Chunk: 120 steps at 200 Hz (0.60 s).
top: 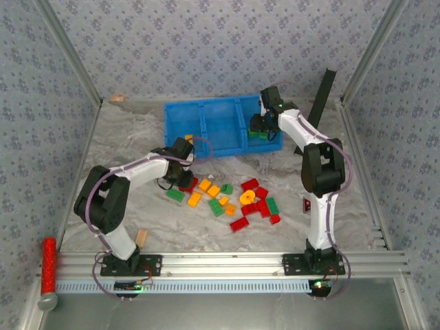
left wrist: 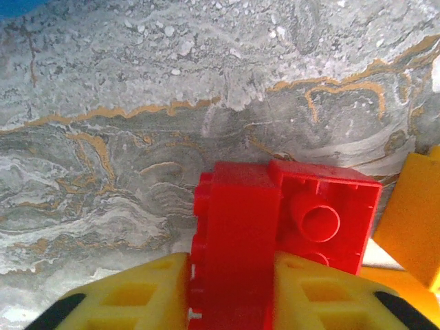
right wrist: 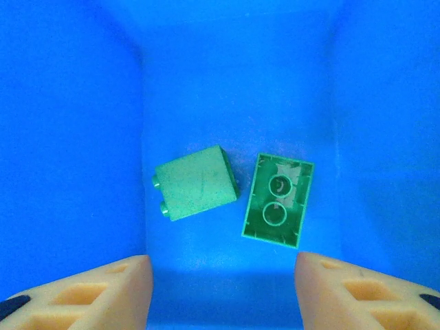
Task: Sort the legos into containers by color
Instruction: Touch the lego at the center of the table.
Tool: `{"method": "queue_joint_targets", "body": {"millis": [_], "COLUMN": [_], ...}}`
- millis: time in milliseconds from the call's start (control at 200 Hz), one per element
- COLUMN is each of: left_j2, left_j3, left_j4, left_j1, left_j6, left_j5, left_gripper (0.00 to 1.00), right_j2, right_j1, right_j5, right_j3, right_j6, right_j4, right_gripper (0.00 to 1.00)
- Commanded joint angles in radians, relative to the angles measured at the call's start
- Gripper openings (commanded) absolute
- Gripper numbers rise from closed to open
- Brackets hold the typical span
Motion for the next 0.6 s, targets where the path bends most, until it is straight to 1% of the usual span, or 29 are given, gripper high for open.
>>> {"method": "queue_joint_targets", "body": {"millis": [0,80,440,520,595], "left_j2": [-0.002,-0.018,-0.054,-0.064,-0.071], "left_j3": [-0.021,-0.031,-0.051,-0.057,-0.062], "left_j4": [-0.026,-0.022,-0.01,-0.006,-0.002], "left_j1": [0.017,0.02,0.035,0.039,0.04], "left_j6": [-0.007,-0.01,-0.023,-0.023,-0.022], "left_j5": [0.014,0.018,0.028,0.039,0.055], "left_gripper": [0.43,0.49,0.47,0.49,0.54], "right_j2": [-0.068,-0.086,-0.127,-0.13,-0.13], "right_j1": [0.007,0.009,0.017,0.019,0.018], "right_j5": [-0.005,0.001,0.009,0.013,0.015], "right_j3": [-0.029,-0.05,-0.084,-0.093,-0.098], "right_j6": [-0.02,-0.021,-0.021,-0.026,-0.027], "right_j4": [-0.028,-0.028,-0.05,-0.053,-0.053], "right_gripper": [0.59,0.59,0.59,0.59,0.59]}}
